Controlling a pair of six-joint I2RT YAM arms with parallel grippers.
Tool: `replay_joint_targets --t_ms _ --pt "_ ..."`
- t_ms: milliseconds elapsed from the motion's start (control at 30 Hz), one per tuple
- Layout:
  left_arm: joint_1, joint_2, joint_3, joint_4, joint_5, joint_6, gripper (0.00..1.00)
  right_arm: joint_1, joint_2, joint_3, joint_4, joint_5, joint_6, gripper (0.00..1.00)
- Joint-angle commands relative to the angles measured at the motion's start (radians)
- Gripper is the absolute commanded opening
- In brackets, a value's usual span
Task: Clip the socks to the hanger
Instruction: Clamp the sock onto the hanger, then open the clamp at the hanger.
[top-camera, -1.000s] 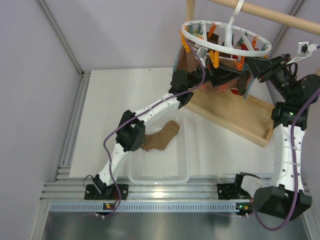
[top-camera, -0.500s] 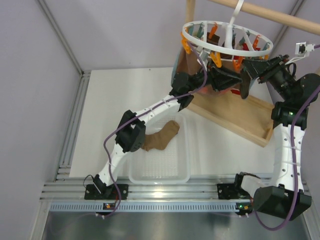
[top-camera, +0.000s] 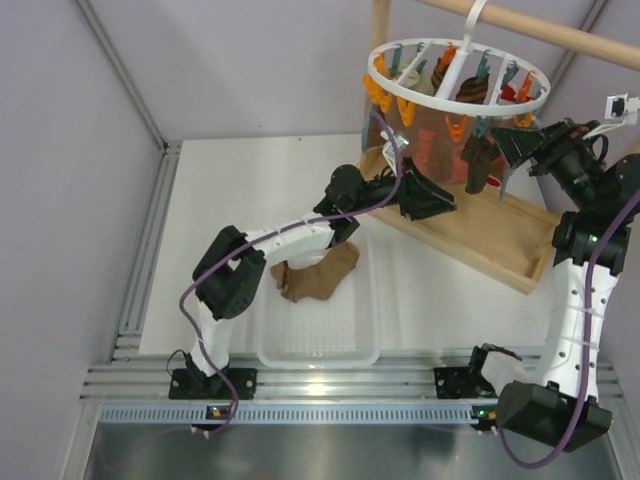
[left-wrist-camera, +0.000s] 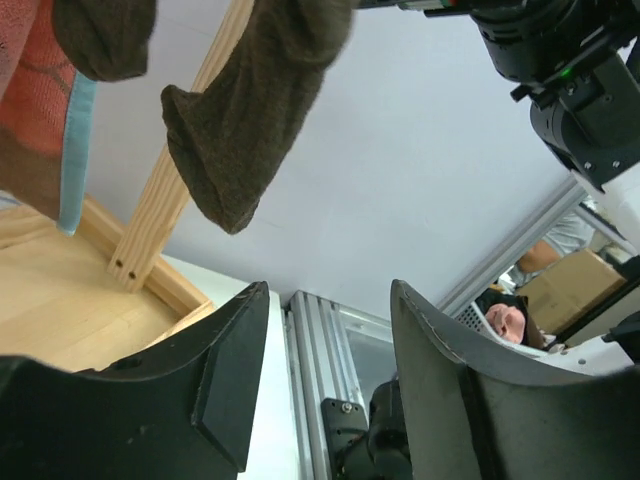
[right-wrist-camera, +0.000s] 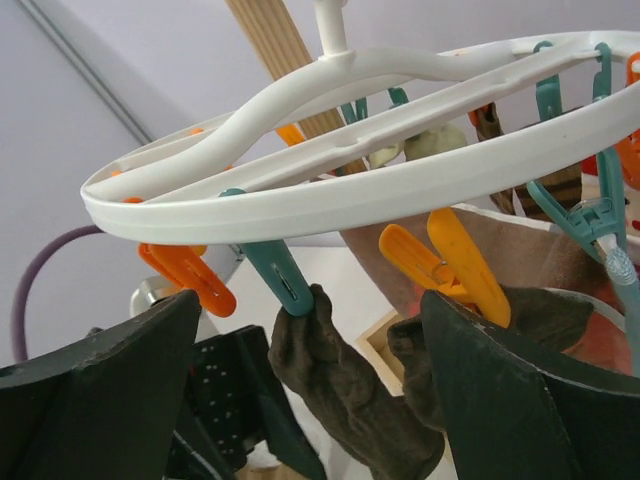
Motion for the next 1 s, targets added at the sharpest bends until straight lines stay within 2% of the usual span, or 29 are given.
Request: replay_joint_targets --t_ms 0,67,233,300,333,400,467,567,667,767,833,967 --pt "0.013 -0.147 -0.108 -0.045 0.026 0.088 0.57 -0.013 -0.046 0.064 -0.063 -0.016 -0.094 0.91" --pt "0.026 -0.228 -0.16 -0.114 0.02 0.169 0.58 -0.015 -0.067 0.065 -0.126 -0.017 -0.12 0.97" --pt "0.063 -0.437 -0.328 -0.392 0.015 0.344 0.6 -0.015 -0.124 0.065 -0.208 -0.032 -0.227 1.0" --pt "0.075 -0.53 -0.36 -0.495 -0.009 0.477 0.72 -0.015 -0.136 0.076 -0.267 -0.051 -0.289 1.0" --pt "0.08 -0.56 -0.366 -0.621 -0.021 0.527 0.72 -0.016 -0.145 0.088 -0.285 -0.06 -0.316 1.0" --pt "0.094 -0.639 -0.374 -0.744 -0.055 0.655 0.73 -0.015 -0.158 0.102 -0.351 -0.1 -0.407 1.0" --pt "0.121 -0.69 -0.372 -0.939 -0.09 0.75 0.74 -0.016 -0.173 0.13 -0.411 -0.141 -0.486 1.0" --pt "0.201 -0.779 -0.395 -1.099 -0.127 0.78 0.75 -0.015 -0.195 0.16 -0.538 -0.254 -0.681 1.0" --pt "0.294 -0.844 -0.398 -1.237 -0.127 0.785 0.76 -0.016 -0.216 0.174 -0.655 -0.293 -0.825 1.0" --pt "0.341 -0.87 -0.382 -1.421 -0.224 0.82 0.74 -0.015 -0.224 0.177 -0.74 -0.269 -0.911 1.0" --pt "0.349 -0.887 -0.382 -1.495 -0.309 0.84 0.72 -0.015 -0.227 0.173 -0.773 -0.24 -0.942 1.0" --pt "0.349 -0.922 -0.404 -1.601 -0.366 0.955 0.68 -0.015 -0.235 0.128 -0.762 -0.181 -0.941 1.0"
